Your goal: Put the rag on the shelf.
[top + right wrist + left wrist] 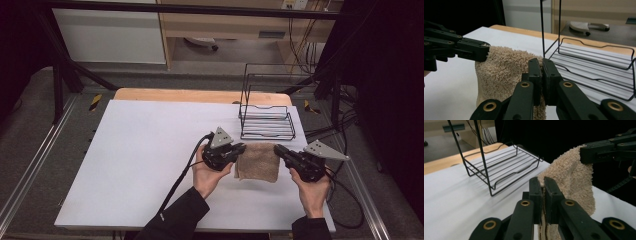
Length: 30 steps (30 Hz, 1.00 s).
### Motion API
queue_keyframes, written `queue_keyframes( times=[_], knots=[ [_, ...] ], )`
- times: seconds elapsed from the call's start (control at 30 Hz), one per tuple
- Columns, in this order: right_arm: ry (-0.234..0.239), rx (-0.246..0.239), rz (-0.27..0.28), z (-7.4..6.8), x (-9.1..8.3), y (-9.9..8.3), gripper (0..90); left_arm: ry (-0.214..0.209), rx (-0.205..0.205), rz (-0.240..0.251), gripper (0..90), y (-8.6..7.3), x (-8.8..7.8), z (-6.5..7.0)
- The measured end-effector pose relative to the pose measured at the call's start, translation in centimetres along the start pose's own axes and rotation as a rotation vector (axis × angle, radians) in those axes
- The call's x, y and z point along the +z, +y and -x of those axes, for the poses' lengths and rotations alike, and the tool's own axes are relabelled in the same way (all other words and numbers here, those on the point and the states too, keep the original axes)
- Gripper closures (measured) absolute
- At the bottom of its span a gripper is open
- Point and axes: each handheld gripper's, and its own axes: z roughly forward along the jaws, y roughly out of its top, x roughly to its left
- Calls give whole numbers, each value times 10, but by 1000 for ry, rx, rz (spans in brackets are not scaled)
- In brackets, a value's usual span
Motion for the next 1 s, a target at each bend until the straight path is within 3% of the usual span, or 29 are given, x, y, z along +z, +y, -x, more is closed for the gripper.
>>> queue_keyframes(
  times=[0.53, 1.0],
  knots=[
    [-49, -60, 111, -6, -9, 39, 867, 11, 30, 97, 854, 35, -12, 0],
    [-76, -73, 193, -4, -11, 66, 868, 21, 37, 172, 854, 65, -15, -5]
  ],
)
